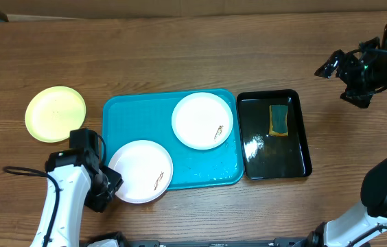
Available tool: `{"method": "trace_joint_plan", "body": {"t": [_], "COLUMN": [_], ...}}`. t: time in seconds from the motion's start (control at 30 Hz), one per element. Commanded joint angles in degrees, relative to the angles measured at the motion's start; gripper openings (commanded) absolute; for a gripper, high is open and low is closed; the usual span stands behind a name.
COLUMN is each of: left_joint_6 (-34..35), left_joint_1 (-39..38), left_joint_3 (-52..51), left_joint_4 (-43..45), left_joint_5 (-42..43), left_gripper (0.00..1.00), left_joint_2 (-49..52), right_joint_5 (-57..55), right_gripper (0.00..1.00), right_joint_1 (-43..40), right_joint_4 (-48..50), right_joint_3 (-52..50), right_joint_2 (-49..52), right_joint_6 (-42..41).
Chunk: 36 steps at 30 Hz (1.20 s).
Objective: Clean dirty plates on tray and stack at the side
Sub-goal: 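Grip the lower white plate's rim with the left gripper and slide it up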
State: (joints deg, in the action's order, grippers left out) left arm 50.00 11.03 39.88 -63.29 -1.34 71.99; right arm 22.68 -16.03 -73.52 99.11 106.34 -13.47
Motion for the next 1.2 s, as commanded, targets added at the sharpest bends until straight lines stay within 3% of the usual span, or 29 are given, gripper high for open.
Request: {"method": "trace_joint_plan", "body": {"t": [0.0,0.03,0.1,0.27,0.7,0.9,1.07,1.17], "left_joint_6": [-3.1,-3.8,-4.8,-5.4,-15.0,-19.4,-21.6,-21.6], "left_joint_1": [0.4,0.4,0.4,0.4,0.4,0.4,0.4,0.4], "left_joint_3": [-2.3,-2.8,-3.3,-3.4,-3.4,-3.4,-3.4,-3.4], "left_joint_4": [3.4,4.4,5.2,6.0,15.4,14.8,9.8,6.8], "left_joint_5": [2.9,3.3,3.7,3.7,3.7,6.9,10.1,10.6], "left_gripper": [0.29,0.22,0.21,0.22,0.27,0.31,0.53,0.48], "left_joint_2": [-0.9,-0.9,-0.9,-0.9,-0.9,-0.9,-0.9,-0.9], "right_joint_5": [0.3,0.3,0.3,0.3,0.3,0.3,0.3,0.3], "right_gripper": [1.0,1.0,1.0,1.0,1.0,1.0,1.0,1.0], "right_joint_1": [-0.1,-0.1,-0.1,-0.1,-0.1,-0.1,-0.1,-0.1], "right_joint_4": [0.1,0.1,0.1,0.1,0.1,0.1,0.1,0.1], "right_joint_3": [1.4,1.4,1.4,1.4,1.4,1.4,1.4,1.4], "right_joint_2": [-1.4,-1.4,-1.4,-1.4,-1.4,-1.4,-1.4,-1.4], "right_joint_6": [0.1,0.1,0.1,0.1,0.1,0.1,0.1,0.1]}}
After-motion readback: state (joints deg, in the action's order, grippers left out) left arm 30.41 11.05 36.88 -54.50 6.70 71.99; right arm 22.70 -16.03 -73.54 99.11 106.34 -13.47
